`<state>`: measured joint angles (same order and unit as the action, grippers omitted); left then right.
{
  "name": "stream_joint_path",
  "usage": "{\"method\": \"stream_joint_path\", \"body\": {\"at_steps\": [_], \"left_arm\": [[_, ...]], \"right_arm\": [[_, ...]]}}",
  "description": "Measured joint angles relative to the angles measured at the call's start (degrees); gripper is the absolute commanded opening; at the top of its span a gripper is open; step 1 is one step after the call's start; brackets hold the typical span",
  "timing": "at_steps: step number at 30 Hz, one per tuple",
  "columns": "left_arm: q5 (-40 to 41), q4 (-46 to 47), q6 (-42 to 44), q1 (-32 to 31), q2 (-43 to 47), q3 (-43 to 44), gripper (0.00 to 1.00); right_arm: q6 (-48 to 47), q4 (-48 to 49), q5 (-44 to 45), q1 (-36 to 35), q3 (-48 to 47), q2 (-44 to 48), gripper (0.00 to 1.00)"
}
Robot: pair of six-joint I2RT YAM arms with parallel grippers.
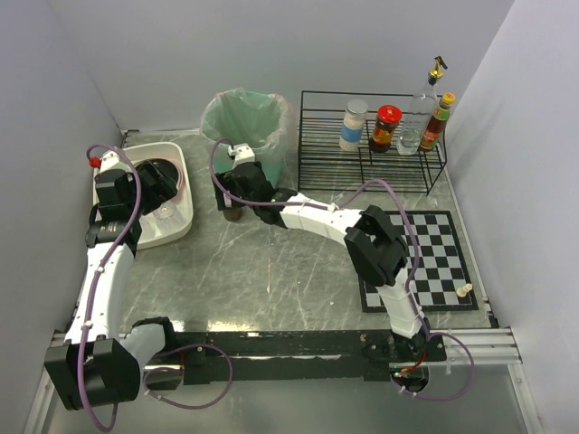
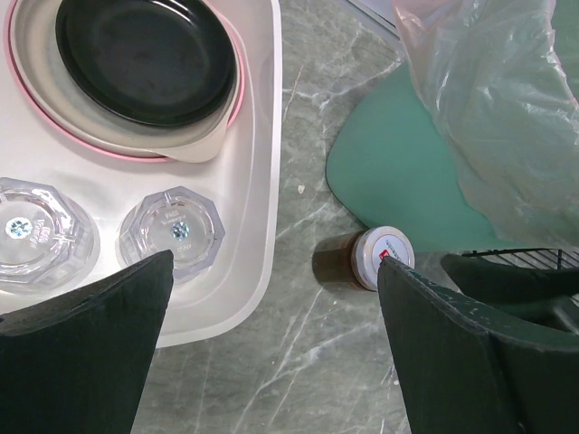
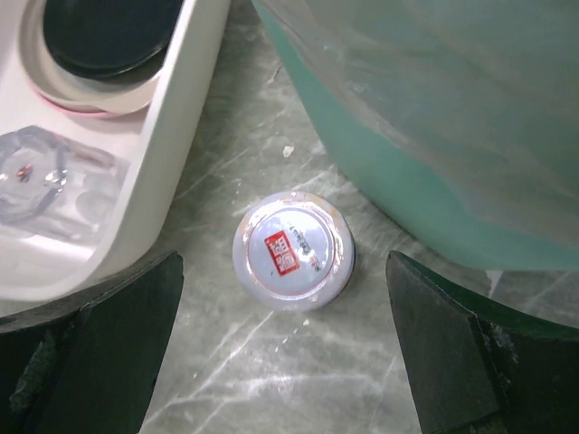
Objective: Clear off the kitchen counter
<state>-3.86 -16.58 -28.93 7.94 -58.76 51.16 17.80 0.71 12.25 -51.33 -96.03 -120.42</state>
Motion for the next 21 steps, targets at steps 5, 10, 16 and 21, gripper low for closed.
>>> {"method": "stream_joint_path", "body": {"at_steps": [5,10,16,21], "left_arm": [[0.00,0.00,0.02,0.00,0.00,0.00,0.99],[0.00,0.00,0.35,0.00,0.00,0.00,0.99],[0.00,0.00,0.50,0.00,0.00,0.00,0.99],[0.00,0.00,0.76,0.00,0.00,0.00,0.99]], "right_arm": [[0.85,-1.77,0.98,0.00,-2.34,-3.63,1.00],[1.46,-2.71,1.42,-0.13,-2.82,-5.99,1.00],[1.46,-3.15,2.34,-0.68,-3.54,-7.72,1.00],[1.66,-1.18,4.48,-1.22,-4.59,-9.33,0.98]]}}
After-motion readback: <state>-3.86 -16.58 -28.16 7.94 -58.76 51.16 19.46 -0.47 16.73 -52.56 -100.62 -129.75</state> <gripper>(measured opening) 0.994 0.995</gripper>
